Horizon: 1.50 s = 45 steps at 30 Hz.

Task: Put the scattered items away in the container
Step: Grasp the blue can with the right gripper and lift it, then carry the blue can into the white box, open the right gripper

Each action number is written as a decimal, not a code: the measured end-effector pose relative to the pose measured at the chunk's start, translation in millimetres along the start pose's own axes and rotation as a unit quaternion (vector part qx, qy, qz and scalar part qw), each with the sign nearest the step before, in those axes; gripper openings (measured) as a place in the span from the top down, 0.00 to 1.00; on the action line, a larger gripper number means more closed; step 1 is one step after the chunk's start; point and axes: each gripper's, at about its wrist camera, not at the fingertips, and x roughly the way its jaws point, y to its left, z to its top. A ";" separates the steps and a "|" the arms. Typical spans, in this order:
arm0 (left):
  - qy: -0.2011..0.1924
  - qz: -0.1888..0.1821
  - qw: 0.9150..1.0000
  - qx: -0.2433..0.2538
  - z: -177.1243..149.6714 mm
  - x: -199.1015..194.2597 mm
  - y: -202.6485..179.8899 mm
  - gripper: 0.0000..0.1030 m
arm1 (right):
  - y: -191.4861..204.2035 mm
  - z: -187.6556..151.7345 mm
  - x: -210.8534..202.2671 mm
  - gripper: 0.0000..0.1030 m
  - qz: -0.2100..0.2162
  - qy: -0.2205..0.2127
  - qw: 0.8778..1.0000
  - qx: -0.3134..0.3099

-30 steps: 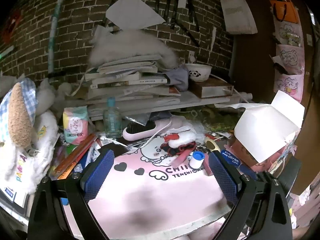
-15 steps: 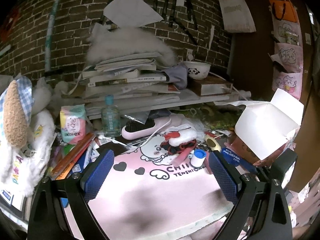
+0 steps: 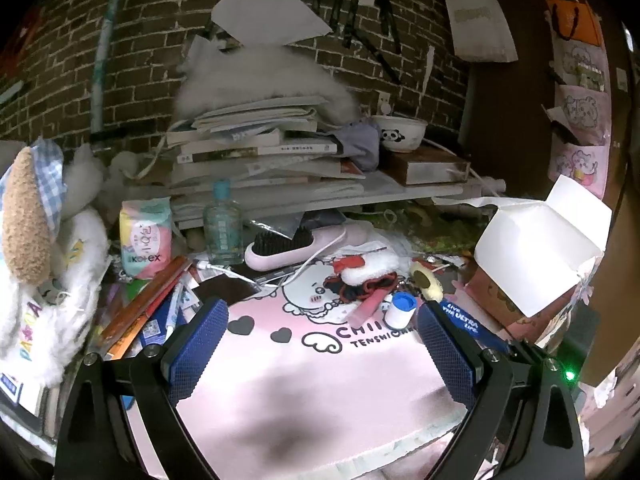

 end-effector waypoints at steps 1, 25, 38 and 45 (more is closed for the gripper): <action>0.000 0.000 1.000 0.000 0.1 -0.7 -0.5 0.08 | 2.4 -0.9 -3.8 0.73 0.008 0.002 1.000 0.000; 0.019 -0.001 1.000 -0.008 -1.7 11.3 -8.7 0.08 | -0.7 -2.7 5.5 0.69 0.153 -0.012 0.988 -0.024; 0.021 0.005 1.000 -0.012 -7.2 9.6 -6.6 0.08 | 23.5 12.7 -23.0 0.72 0.127 -0.069 0.986 -0.082; 0.018 0.024 0.999 -0.016 -10.9 -0.1 2.6 0.08 | 48.4 39.9 -42.5 0.72 0.153 -0.118 0.974 -0.122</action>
